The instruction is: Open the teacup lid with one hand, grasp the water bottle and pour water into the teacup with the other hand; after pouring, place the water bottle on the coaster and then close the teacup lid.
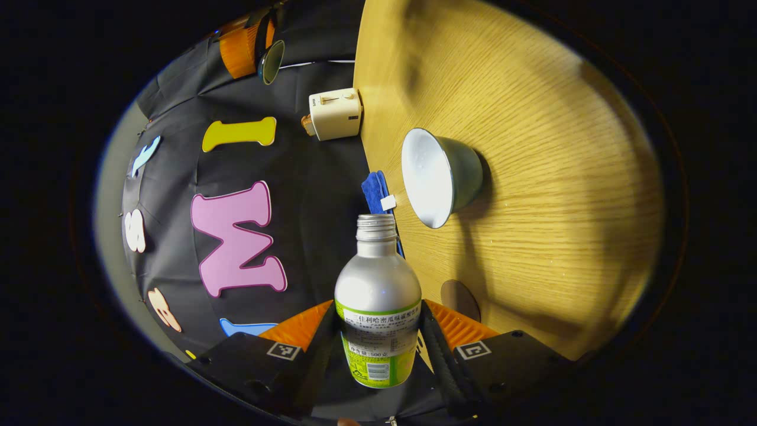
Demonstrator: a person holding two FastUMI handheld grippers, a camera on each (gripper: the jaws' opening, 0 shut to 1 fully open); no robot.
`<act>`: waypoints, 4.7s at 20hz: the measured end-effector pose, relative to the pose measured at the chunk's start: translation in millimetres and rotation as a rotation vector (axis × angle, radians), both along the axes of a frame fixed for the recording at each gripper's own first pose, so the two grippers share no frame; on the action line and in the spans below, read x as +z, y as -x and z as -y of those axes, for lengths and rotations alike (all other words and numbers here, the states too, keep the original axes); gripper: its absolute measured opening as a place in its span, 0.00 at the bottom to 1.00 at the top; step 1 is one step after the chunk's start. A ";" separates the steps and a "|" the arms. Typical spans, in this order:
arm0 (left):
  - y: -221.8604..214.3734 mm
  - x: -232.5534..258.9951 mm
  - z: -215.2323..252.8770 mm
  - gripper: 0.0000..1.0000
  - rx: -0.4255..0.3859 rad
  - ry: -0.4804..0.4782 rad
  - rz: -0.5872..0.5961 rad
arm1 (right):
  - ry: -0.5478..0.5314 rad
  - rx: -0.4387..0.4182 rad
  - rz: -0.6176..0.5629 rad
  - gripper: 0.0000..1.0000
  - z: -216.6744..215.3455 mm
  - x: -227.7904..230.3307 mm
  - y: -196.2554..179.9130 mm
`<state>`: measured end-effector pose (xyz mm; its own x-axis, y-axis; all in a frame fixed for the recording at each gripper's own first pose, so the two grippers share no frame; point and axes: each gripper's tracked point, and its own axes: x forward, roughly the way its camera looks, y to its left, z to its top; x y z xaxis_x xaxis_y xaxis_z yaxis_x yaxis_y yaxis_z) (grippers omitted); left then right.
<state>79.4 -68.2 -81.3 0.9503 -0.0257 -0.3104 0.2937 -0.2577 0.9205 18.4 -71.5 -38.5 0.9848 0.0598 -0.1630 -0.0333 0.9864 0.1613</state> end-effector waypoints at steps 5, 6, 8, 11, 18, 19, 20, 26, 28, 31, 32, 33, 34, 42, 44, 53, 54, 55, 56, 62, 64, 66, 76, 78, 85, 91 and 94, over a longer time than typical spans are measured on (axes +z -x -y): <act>1.8 0.6 1.8 0.81 -0.016 -0.042 -0.002 | -0.001 -0.002 0.001 0.30 2.7 0.5 0.8; 1.9 -0.9 3.0 0.81 -0.020 -0.051 -0.001 | -0.001 -0.002 0.003 0.30 2.7 0.8 1.3; 0.8 -1.2 2.6 0.81 -0.025 -0.069 -0.005 | -0.002 -0.002 0.002 0.31 3.3 0.5 1.3; 1.4 0.5 2.9 0.81 -0.032 -0.095 -0.004 | -0.004 -0.001 0.003 0.30 2.7 1.3 1.9; 0.6 2.2 2.8 0.81 -0.052 -0.143 0.008 | 0.001 -0.007 0.008 0.30 5.3 3.3 2.8; -0.1 1.9 2.3 0.81 -0.055 -0.150 0.010 | 0.001 -0.006 0.009 0.30 5.2 3.5 2.7; -1.1 1.8 2.4 0.81 -0.058 -0.160 0.012 | 0.000 -0.005 0.010 0.30 5.4 3.9 2.4; 0.1 4.3 1.7 0.81 -0.054 -0.204 0.007 | -0.003 -0.003 0.011 0.30 4.7 4.3 2.3; 0.0 5.0 1.2 0.81 -0.059 -0.219 0.010 | -0.007 -0.003 0.015 0.30 4.5 5.5 2.6; 0.3 6.4 0.3 0.81 -0.074 -0.265 0.022 | -0.006 -0.009 0.021 0.30 6.1 7.5 3.3; -0.2 7.2 0.5 0.81 -0.084 -0.280 0.029 | -0.006 -0.009 0.022 0.30 6.3 8.7 3.8; -2.7 9.8 0.9 0.82 -0.093 -0.294 0.036 | -0.007 -0.010 0.023 0.30 6.4 9.1 3.5; -3.0 11.9 3.3 0.81 -0.103 -0.306 0.042 | -0.006 -0.010 0.024 0.30 6.4 9.4 4.2; -10.6 32.0 13.0 0.82 -0.160 -0.417 0.089 | -0.012 -0.024 0.040 0.30 11.3 17.3 7.3; -13.2 36.4 13.8 0.82 -0.167 -0.442 0.101 | -0.013 -0.025 0.045 0.30 11.6 18.7 7.3; -15.8 40.2 19.7 0.82 -0.198 -0.528 0.109 | -0.017 -0.029 0.046 0.30 13.5 19.8 8.2; -15.3 38.7 20.5 0.82 -0.200 -0.543 0.107 | -0.015 -0.027 0.045 0.30 13.4 19.5 8.2; -16.5 40.9 23.9 0.82 -0.214 -0.560 0.108 | -0.011 -0.027 0.044 0.30 13.5 18.9 8.3; -15.3 41.6 27.0 0.82 -0.228 -0.575 0.108 | -0.008 -0.027 0.042 0.31 13.2 17.6 7.3; -17.4 40.2 34.6 0.82 -0.262 -0.613 0.101 | -0.015 -0.034 0.047 0.30 17.0 20.1 8.5; -17.2 39.8 38.0 0.82 -0.272 -0.602 0.106 | -0.015 -0.038 0.046 0.30 18.9 19.8 8.2; -15.5 42.6 41.1 0.82 -0.280 -0.593 0.116 | -0.015 -0.038 0.046 0.30 17.8 19.7 8.1; -12.5 10.7 8.5 0.81 -0.101 -0.170 -0.021 | -0.014 -0.036 0.044 0.30 16.5 18.1 8.3; -11.7 6.9 2.8 0.81 -0.047 -0.023 -0.043 | -0.016 -0.038 0.043 0.30 17.8 18.2 6.8; 8.5 -21.7 17.7 0.80 0.105 0.641 -0.144 | -0.017 -0.041 0.039 0.30 17.9 16.0 6.0; 11.8 5.4 26.9 0.80 0.216 1.282 -0.136 | -0.015 -0.043 0.032 0.30 18.5 12.6 5.4; 10.0 13.3 22.8 0.80 0.287 1.551 -0.097 | -0.015 -0.040 0.028 0.30 17.0 11.2 4.2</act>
<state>69.4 -91.0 -68.0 0.9580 -0.1929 -0.2120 0.2359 0.9507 0.2011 14.1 -88.4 -27.3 0.9906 0.0225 -0.1350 0.0015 0.9845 0.1752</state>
